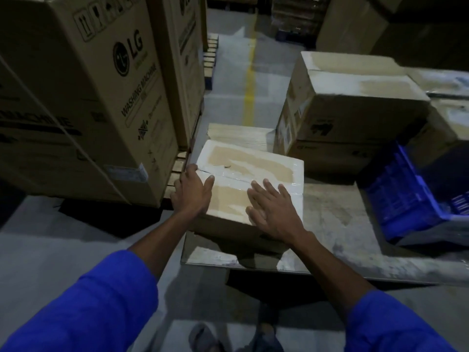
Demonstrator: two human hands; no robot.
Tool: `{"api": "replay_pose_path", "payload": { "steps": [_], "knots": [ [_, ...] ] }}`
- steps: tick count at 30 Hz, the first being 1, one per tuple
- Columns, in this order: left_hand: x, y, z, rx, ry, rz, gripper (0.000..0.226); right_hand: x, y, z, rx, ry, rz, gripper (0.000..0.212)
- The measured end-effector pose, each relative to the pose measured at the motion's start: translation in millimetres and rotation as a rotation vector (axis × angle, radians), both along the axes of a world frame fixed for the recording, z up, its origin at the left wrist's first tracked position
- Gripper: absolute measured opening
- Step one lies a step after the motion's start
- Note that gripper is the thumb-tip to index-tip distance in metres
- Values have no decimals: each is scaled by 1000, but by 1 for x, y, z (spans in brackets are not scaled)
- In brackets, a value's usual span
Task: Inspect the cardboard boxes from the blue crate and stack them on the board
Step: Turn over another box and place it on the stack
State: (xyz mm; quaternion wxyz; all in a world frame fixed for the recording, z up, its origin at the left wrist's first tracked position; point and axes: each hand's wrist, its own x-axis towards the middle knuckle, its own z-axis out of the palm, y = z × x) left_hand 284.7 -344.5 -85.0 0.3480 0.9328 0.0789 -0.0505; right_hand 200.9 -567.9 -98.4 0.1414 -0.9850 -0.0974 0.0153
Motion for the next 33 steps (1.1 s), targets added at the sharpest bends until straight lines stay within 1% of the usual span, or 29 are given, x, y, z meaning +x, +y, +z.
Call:
{"api": "replay_pose_path", "payload": {
  "steps": [2,4,6,7,8,9,10,12,13,15,16,18,20,23,26,28,30,31,33],
  "knots": [
    [2,5,-5,-35,22,7,62,-1,-2,0,56,-17,-18,67],
    [10,13,-7,-165,106,15,75,-3,0,-1,60,-92,-101,56],
    [17,20,-8,-264,169,-2,79,-7,-1,-2,30,-195,-308,47],
    [19,22,-7,-287,182,-29,77,-9,-2,0,34,-214,-446,47],
    [20,23,-5,-304,187,-60,73,-11,-6,-1,66,-195,-582,53],
    [20,24,-6,-318,183,-89,68,-12,-10,1,134,-142,-702,62],
    [20,24,-6,-333,186,-111,62,-12,-14,1,243,-70,-792,75],
    [23,24,-8,-376,211,-142,56,-10,-24,1,523,61,-888,98],
    [25,25,-8,-395,230,-162,56,-8,-29,-1,656,122,-909,106],
    [31,28,-7,-413,258,-203,56,-7,-37,-4,839,205,-904,115],
    [33,30,-9,-418,258,-207,56,-7,-41,-6,875,217,-874,117],
    [33,33,-12,-433,253,-189,56,-8,-46,-10,872,199,-805,110],
    [29,34,-16,-449,236,-162,57,-8,-47,-13,860,183,-784,104],
    [26,36,-16,-455,230,-134,55,-7,-44,-14,840,186,-778,102],
    [24,34,-14,-477,199,-156,53,-9,-45,-9,812,163,-762,99],
    [19,35,-13,-488,169,-157,52,-14,-48,-4,813,128,-734,88],
    [11,40,-13,-505,109,-152,55,-18,-52,1,830,67,-698,69],
    [7,44,-13,-521,77,-160,61,-19,-54,4,847,27,-678,62],
    [1,48,-8,-601,46,-176,78,-19,-59,12,873,-61,-638,59]
  ]
}}
